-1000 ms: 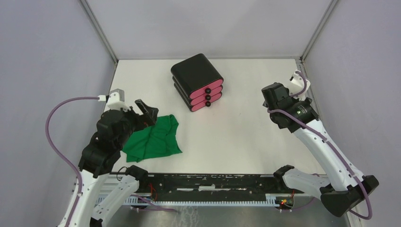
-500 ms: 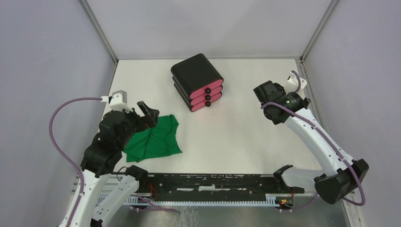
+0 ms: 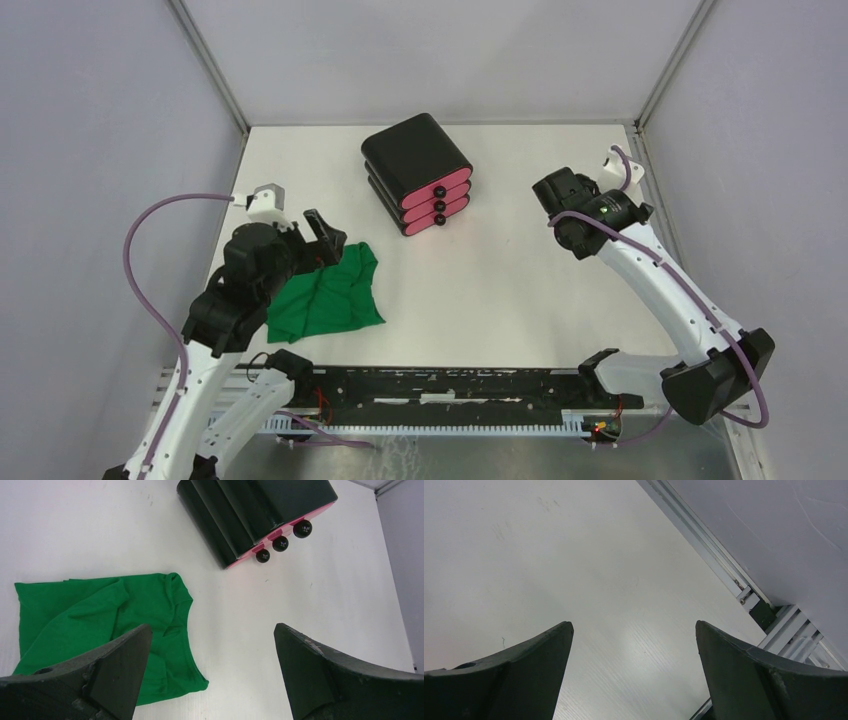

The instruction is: Organize the makeup

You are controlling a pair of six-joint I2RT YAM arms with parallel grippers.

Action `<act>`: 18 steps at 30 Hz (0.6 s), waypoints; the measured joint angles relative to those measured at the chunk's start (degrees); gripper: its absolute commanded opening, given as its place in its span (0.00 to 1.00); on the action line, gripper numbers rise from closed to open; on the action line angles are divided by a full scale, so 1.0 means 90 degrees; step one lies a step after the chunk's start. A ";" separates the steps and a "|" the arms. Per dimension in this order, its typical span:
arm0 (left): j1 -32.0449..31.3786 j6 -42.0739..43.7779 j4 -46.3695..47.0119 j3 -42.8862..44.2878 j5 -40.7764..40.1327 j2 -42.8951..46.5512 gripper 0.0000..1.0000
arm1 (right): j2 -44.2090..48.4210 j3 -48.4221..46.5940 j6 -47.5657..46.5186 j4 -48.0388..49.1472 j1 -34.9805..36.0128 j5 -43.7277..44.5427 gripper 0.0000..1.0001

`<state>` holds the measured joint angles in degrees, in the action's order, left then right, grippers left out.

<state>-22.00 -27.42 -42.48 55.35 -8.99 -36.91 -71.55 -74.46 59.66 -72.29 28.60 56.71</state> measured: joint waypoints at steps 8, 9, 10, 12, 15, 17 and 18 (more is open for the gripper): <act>0.0000 -0.0005 0.0289 -0.0051 0.0075 -0.0131 0.99 | 0.0287 0.0223 -0.1083 0.0848 0.0000 -0.0758 0.99; 0.0000 -0.0005 0.0313 -0.0051 0.0073 -0.0146 0.99 | 0.0391 0.0321 -0.1299 0.1030 0.0000 -0.0967 0.99; 0.0000 -0.0005 0.0325 -0.0051 0.0063 -0.0165 0.99 | 0.0478 0.0406 -0.1472 0.1183 0.0000 -0.1144 0.99; 0.0000 -0.0005 0.0342 -0.0051 0.0036 -0.0219 0.99 | 0.0707 0.0627 -0.1889 0.1564 0.0000 -0.1557 0.99; 0.0000 -0.0007 0.0350 -0.0051 -0.0024 -0.0386 0.99 | 0.1141 0.1018 -0.2363 0.2072 0.0000 -0.1957 0.99; 0.0000 -0.0007 0.0347 -0.0049 -0.0056 -0.0517 0.99 | 0.1443 0.1260 -0.2552 0.2351 0.0000 -0.2052 0.99; 0.0000 -0.0010 0.0345 -0.0051 -0.0063 -0.0573 0.99 | 0.1583 0.1362 -0.2628 0.2460 0.0000 -0.2086 0.99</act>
<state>-22.00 -27.51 -39.38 54.89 -9.56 -42.06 -57.30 -62.19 36.01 -50.15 28.60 37.93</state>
